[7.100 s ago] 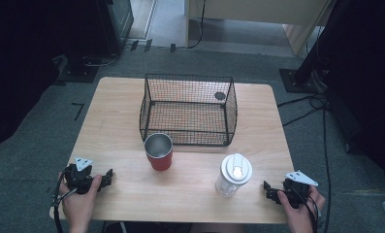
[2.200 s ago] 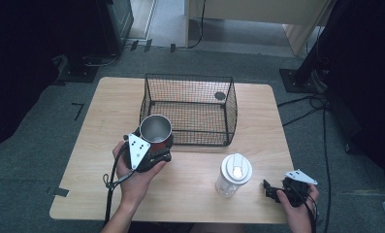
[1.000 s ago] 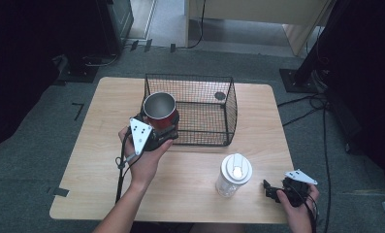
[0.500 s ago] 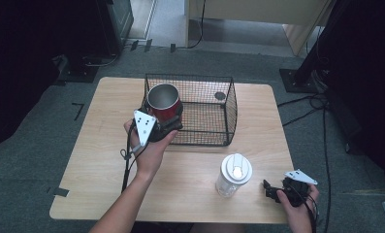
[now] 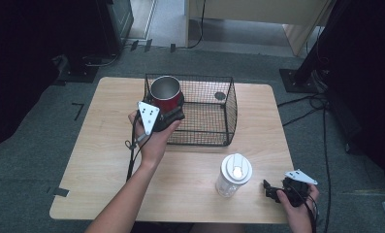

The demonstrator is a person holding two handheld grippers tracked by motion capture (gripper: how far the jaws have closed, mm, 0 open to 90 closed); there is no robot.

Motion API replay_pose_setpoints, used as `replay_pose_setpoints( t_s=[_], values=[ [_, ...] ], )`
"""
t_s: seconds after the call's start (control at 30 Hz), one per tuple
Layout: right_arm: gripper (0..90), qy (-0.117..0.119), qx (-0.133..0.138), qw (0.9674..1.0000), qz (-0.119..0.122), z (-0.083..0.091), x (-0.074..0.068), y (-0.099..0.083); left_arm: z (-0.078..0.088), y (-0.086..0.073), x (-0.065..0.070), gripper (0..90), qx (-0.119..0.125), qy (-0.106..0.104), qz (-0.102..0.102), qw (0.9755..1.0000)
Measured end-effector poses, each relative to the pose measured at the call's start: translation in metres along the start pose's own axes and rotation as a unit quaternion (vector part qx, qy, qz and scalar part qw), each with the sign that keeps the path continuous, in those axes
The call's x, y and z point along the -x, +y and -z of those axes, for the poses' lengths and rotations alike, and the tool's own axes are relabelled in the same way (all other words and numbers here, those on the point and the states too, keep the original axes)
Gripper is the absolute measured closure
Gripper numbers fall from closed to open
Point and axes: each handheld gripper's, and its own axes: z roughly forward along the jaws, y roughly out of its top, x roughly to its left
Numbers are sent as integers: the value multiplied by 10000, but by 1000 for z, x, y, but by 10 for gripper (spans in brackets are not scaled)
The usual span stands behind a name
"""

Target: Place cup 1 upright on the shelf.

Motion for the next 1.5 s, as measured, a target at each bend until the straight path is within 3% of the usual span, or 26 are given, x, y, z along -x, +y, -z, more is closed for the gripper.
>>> replay_pose_setpoints(
  t_s=[0.87, 1.2, 1.5],
  values=[
    [0, 1, -5, 10000, -12, 0, 0, 0, -46, -19, -1, 79, -165, 16, -109, 9998],
    [0, 2, -1, 10000, -16, 0, 0, 0, -59, -34, -3, 79, -493, 78, -204, 9985],
    [0, 1, -4, 10000, -9, 0, 0, 0, -66, -48, -11, 79, -1040, 181, -346, 9938]
  ],
)
